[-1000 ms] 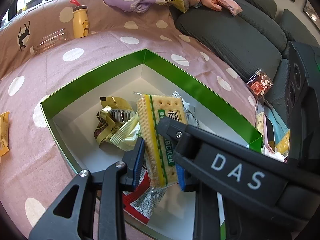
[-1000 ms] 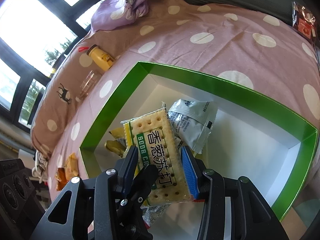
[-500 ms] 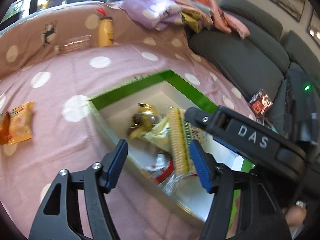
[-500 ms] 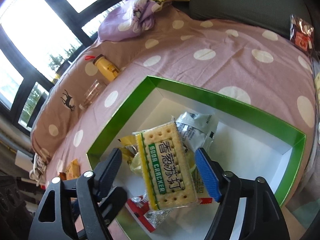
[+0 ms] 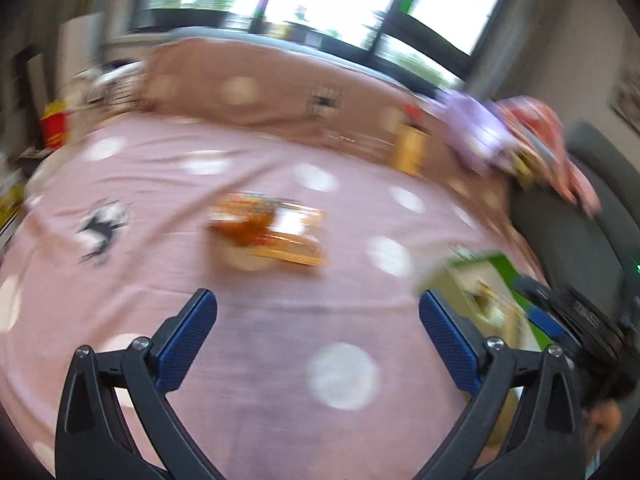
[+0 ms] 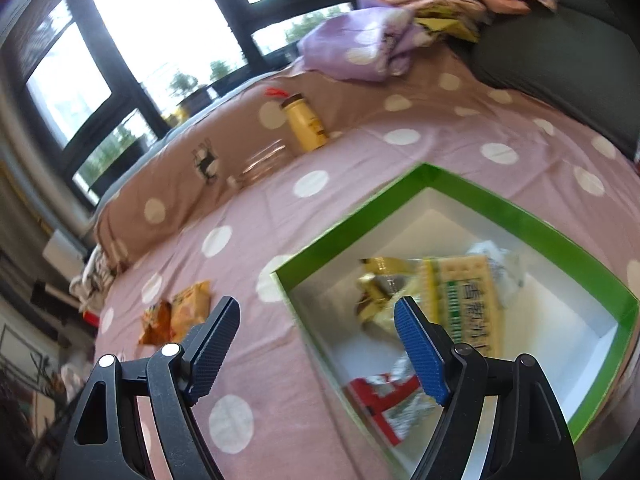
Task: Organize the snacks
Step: 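Move the right gripper to the orange panda-print snack bag and grasp it, then lift the orange panda bag with the right gripper and carry it toward the box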
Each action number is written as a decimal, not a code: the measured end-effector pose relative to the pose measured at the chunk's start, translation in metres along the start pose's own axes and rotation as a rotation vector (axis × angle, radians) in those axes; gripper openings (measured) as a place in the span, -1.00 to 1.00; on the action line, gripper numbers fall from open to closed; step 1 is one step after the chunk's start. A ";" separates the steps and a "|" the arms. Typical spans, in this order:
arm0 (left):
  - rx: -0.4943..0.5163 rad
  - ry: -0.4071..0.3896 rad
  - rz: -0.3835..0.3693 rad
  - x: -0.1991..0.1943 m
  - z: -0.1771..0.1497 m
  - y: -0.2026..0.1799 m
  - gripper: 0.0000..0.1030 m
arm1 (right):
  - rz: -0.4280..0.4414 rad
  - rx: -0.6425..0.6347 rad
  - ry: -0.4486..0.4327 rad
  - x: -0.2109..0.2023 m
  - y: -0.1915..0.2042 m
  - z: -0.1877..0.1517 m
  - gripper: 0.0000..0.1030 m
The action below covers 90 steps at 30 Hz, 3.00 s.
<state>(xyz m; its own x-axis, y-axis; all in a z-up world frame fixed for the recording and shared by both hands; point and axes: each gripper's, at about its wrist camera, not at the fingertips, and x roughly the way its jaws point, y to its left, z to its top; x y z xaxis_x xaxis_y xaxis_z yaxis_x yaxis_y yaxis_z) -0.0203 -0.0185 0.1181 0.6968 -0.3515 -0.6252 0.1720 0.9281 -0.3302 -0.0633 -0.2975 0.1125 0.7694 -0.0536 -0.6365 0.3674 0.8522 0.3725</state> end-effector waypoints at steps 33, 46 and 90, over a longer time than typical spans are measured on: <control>-0.194 0.101 0.292 0.020 -0.002 0.102 0.97 | 0.123 -0.545 0.460 0.183 0.255 -0.003 0.56; -0.202 0.111 0.289 0.018 -0.002 0.104 0.97 | 0.080 -0.676 0.554 0.229 0.268 -0.032 0.35; -0.191 0.275 -0.100 0.050 -0.023 0.044 0.96 | 0.323 -0.071 0.374 0.093 0.073 -0.049 0.32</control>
<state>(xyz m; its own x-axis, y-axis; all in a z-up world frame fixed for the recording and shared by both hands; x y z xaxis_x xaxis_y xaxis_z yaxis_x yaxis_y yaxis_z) 0.0062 0.0023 0.0564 0.4646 -0.4835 -0.7418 0.0785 0.8569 -0.5094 0.0090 -0.2143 0.0477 0.5929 0.3987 -0.6996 0.0943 0.8284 0.5521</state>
